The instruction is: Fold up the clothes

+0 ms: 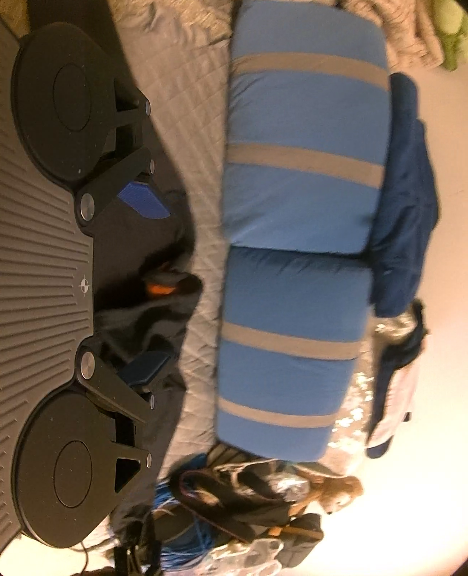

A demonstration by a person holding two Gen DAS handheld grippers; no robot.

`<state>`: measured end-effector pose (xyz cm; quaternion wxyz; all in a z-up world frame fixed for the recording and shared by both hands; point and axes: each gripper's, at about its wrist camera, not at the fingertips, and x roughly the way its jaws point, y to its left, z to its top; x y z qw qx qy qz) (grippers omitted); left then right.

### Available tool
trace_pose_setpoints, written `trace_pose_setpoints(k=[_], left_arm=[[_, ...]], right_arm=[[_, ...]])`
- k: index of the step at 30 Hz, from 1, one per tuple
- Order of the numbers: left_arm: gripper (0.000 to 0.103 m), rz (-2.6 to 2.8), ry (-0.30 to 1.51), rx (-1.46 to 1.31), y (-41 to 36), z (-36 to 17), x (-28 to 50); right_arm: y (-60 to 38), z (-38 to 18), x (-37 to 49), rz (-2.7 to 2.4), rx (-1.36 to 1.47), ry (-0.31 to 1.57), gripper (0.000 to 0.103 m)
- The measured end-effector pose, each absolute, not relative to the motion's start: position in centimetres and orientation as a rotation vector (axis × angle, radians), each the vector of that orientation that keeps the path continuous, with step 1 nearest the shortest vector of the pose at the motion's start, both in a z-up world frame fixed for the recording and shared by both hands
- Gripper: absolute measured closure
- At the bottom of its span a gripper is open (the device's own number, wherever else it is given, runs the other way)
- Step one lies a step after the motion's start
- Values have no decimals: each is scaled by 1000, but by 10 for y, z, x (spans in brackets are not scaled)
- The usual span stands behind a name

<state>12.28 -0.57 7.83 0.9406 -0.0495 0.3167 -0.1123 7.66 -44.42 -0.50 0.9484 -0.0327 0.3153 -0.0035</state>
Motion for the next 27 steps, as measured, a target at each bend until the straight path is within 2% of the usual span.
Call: trace_pose_setpoints(k=[16,27], left_arm=[[21,-306,717,-118,-20,37,152],[21,-301,755,-247,-3,12,182]], right_arm=[[-394,-38,81,159,-109,698,0],[-372,-47,87,221,-118,715,0]])
